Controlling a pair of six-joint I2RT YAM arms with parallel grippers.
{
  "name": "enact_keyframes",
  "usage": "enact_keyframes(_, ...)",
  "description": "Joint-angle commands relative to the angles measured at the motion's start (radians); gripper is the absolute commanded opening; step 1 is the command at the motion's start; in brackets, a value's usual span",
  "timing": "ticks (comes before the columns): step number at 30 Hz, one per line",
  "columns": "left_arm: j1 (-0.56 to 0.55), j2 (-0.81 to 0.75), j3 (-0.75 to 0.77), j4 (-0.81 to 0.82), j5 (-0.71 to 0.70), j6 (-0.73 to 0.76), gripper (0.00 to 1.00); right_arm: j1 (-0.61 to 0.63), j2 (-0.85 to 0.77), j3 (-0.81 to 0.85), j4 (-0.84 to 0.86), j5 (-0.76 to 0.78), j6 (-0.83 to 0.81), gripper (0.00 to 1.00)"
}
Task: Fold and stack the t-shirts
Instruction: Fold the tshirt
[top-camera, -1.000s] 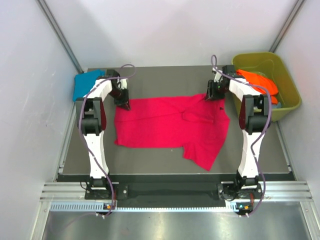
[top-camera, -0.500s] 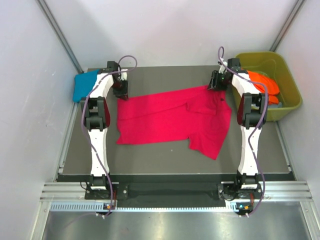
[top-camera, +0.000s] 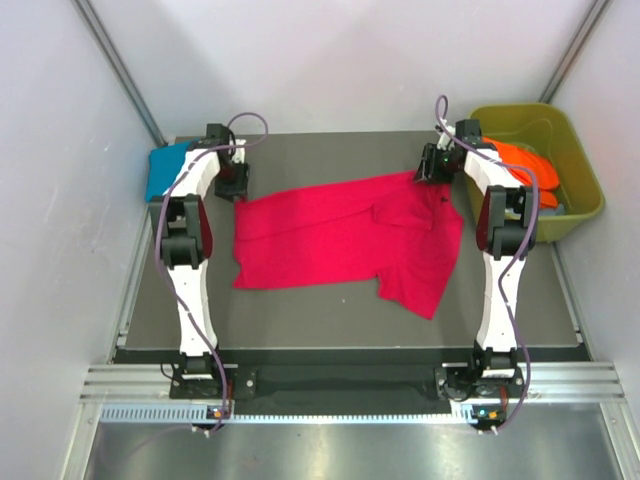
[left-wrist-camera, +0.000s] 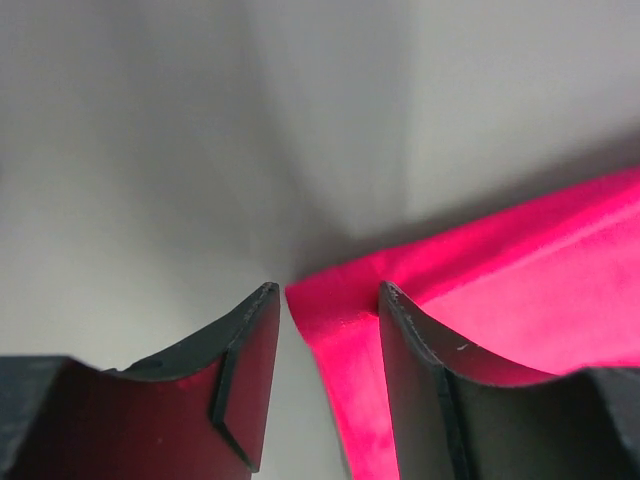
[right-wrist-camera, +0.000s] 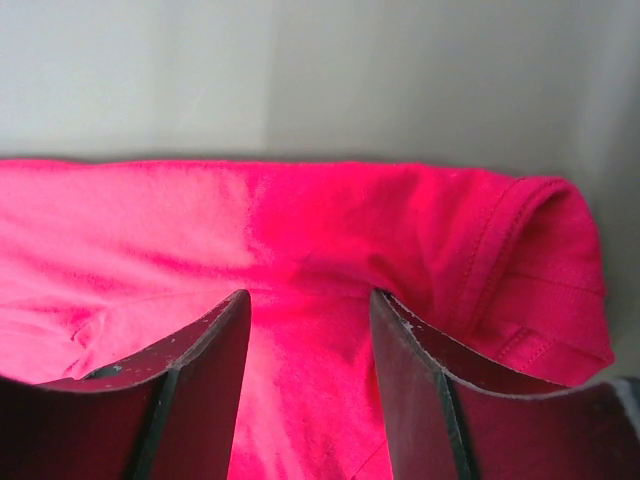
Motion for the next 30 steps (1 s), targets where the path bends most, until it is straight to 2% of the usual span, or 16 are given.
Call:
enact_keyframes(1, 0.007, -0.136, -0.046, -0.027, 0.038, -0.012, 0.5, -0.022, -0.047, -0.033, -0.051, -0.011, -0.006, 0.52)
enact_keyframes(4, 0.007, -0.142, -0.087, -0.039, 0.064, -0.022, 0.51, -0.019, -0.053, -0.034, -0.049, -0.016, 0.0, 0.52)
enact_keyframes(12, 0.005, -0.076, -0.065, -0.036, 0.067, -0.029, 0.5, -0.014, -0.06, -0.028, -0.049, -0.014, 0.002, 0.52)
enact_keyframes(21, 0.01, 0.018, -0.022, -0.016, 0.027, -0.035, 0.42, -0.013, -0.075, -0.059, -0.042, -0.014, 0.002, 0.52)
enact_keyframes(24, 0.013, 0.037, -0.005, -0.011, 0.029, -0.036, 0.3, -0.013, -0.075, -0.059, -0.042, -0.009, 0.0, 0.52)
enact_keyframes(25, 0.011, 0.042, 0.001, -0.008, 0.036, -0.038, 0.15, -0.013, -0.07, -0.057, -0.04, -0.008, 0.003, 0.52)
enact_keyframes(26, 0.013, 0.053, 0.014, -0.007, 0.038, -0.038, 0.05, -0.011, -0.072, -0.057, -0.038, -0.006, 0.0, 0.52)
enact_keyframes(27, 0.013, 0.059, 0.02, -0.004, 0.038, -0.038, 0.0, -0.011, -0.07, -0.056, -0.037, -0.006, 0.0, 0.52)
enact_keyframes(30, 0.013, 0.083, 0.052, 0.006, 0.047, -0.035, 0.0, -0.008, -0.061, -0.051, -0.035, 0.001, 0.002, 0.52)
